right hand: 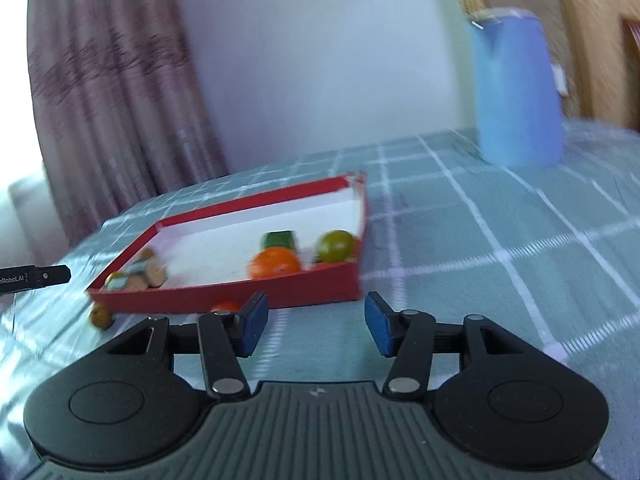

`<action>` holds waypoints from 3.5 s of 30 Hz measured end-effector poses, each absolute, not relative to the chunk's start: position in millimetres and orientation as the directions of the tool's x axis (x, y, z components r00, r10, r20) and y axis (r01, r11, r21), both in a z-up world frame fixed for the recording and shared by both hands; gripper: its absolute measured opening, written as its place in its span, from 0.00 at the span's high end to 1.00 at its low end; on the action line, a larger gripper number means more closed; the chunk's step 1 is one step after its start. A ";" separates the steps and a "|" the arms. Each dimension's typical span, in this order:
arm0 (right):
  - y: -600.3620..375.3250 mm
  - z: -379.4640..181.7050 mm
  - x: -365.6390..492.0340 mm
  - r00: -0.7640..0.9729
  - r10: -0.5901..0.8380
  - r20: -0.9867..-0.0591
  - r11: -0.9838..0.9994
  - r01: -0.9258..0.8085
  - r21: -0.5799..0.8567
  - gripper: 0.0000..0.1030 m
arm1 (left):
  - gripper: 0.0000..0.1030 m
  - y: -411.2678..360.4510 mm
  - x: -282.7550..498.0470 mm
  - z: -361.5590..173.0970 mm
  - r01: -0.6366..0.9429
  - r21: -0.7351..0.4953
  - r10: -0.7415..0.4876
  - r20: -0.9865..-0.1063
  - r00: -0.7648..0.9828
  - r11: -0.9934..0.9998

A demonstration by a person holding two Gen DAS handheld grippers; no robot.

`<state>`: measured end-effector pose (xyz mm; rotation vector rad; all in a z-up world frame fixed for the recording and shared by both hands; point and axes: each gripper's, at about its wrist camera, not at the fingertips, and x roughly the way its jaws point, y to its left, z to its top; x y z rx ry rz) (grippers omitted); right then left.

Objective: Organize fruits
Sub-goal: 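Carry the brown fruit into the tray and open the left gripper, then grasp the red cherry tomato on the cloth with the right gripper, then lift the red cherry tomato into the tray and open the right gripper, then grasp the second brown round fruit with the left gripper, then carry the brown fruit into the tray and open the left gripper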

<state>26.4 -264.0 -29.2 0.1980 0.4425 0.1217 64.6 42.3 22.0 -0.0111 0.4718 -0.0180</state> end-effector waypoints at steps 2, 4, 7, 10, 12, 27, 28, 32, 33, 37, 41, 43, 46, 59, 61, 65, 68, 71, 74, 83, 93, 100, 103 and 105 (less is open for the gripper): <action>-249.9 -27.0 23.7 0.897 0.179 -0.405 0.977 -0.115 0.178 0.49 | 0.47 47.4 52.9 14.2 0.011 -0.008 -0.013 -0.452 0.892 1.000; -234.9 -26.2 24.6 0.889 0.201 -0.412 0.978 -0.155 0.142 0.49 | 0.44 50.3 44.6 6.0 0.009 0.000 -0.008 -0.456 0.890 1.000; -216.9 -26.5 33.2 0.875 0.204 -0.440 0.979 -0.178 0.101 0.49 | 0.42 48.9 38.3 -3.6 0.015 0.006 -0.010 -0.460 0.888 1.000; -204.8 -26.9 44.3 0.859 0.214 -0.465 0.977 -0.198 0.084 0.49 | 0.42 49.5 39.6 -8.8 0.014 0.000 -0.012 -0.466 0.885 1.000; -197.6 -29.3 53.9 0.843 0.199 -0.500 0.979 -0.197 0.058 0.49 | 0.40 51.8 40.0 -9.2 0.018 -0.017 -0.024 -0.468 0.883 1.000; -186.7 -38.1 82.9 0.793 0.178 -0.583 0.981 -0.187 0.045 0.75 | 0.36 55.7 38.7 -10.6 0.030 -0.047 -0.049 -0.461 0.886 0.998; -187.9 -38.1 82.6 0.794 0.181 -0.581 0.981 -0.186 0.052 0.75 | 0.36 55.7 39.1 -10.7 0.030 -0.047 -0.048 -0.462 0.886 0.998; -192.4 -33.3 76.0 0.812 0.191 -0.551 0.980 -0.184 0.069 0.75 | 0.36 55.0 37.9 -10.2 0.028 -0.043 -0.045 -0.461 0.886 0.999; -195.1 -28.9 72.3 0.824 0.193 -0.533 0.981 -0.181 0.075 0.75 | 0.36 55.4 37.9 -10.0 0.028 -0.044 -0.045 -0.461 0.886 0.999; -205.4 -6.9 68.0 0.867 0.180 -0.464 0.984 -0.163 0.077 0.75 | 0.36 53.8 37.8 -9.8 0.032 -0.037 -0.045 -0.465 0.884 0.999; -222.0 7.0 88.2 0.890 0.125 -0.439 0.992 -0.099 0.081 0.75 | 0.31 50.7 37.5 -9.0 0.031 -0.019 -0.037 -0.464 0.885 0.999; -229.3 6.7 101.4 0.890 0.094 -0.446 0.995 -0.068 0.073 0.75 | 0.31 49.6 38.9 -9.1 0.027 -0.010 -0.029 -0.471 0.882 1.000; -240.9 0.9 118.7 0.879 0.073 -0.472 0.996 -0.037 0.086 0.75 | 0.31 47.9 41.4 -9.8 0.021 0.003 -0.017 -0.482 0.876 1.000; -251.1 -13.1 137.9 0.865 0.048 -0.500 0.997 -0.013 0.073 0.74 | 0.31 42.4 45.1 -11.3 0.002 0.045 0.021 -0.493 0.870 0.999; -250.4 -13.3 137.8 0.864 0.033 -0.502 0.998 -0.005 0.057 0.73 | 0.31 41.4 44.7 -11.2 0.000 0.052 0.025 -0.492 0.870 0.999; -257.5 -6.8 124.7 0.885 0.041 -0.464 0.996 0.003 0.093 0.73 | 0.31 37.0 43.9 -10.5 0.012 0.071 0.024 -0.491 0.871 0.997; -264.7 -0.3 109.6 0.902 0.051 -0.428 0.992 0.002 0.123 0.73 | 0.29 30.7 45.9 -10.8 0.040 0.092 0.011 -0.498 0.867 0.995; -270.7 4.5 92.2 0.918 0.071 -0.391 0.989 -0.014 0.146 0.73 | 0.22 20.0 48.0 -10.2 0.084 0.117 -0.015 -0.495 0.869 0.990; -277.1 7.6 75.6 0.927 0.102 -0.362 0.983 -0.037 0.182 0.72 | 0.22 8.4 59.4 -11.8 0.088 0.142 -0.003 -0.510 0.860 0.986; -281.1 5.1 49.1 0.932 0.163 -0.323 0.968 -0.088 0.236 0.72 | 0.62 -0.6 106.7 -18.2 0.096 0.084 -0.025 -0.610 0.792 0.992; -278.5 -6.6 43.2 0.927 0.191 -0.324 0.959 -0.105 0.265 0.72 | 0.75 -15.6 83.3 -2.3 0.140 0.107 -0.058 -0.557 0.829 0.984; -273.7 -20.0 41.7 0.923 0.195 -0.333 0.956 -0.102 0.276 0.72 | 0.75 -35.8 90.6 21.1 0.126 0.132 -0.044 -0.497 0.867 0.983; -269.3 -25.1 40.3 0.915 0.202 -0.349 0.957 -0.108 0.271 0.72 | 0.75 -48.4 98.6 25.3 0.112 0.153 -0.025 -0.477 0.878 0.982; -270.5 -24.8 38.7 0.917 0.209 -0.338 0.953 -0.115 0.279 0.73 | 0.75 -56.3 104.6 26.1 0.107 0.159 -0.019 -0.473 0.881 0.981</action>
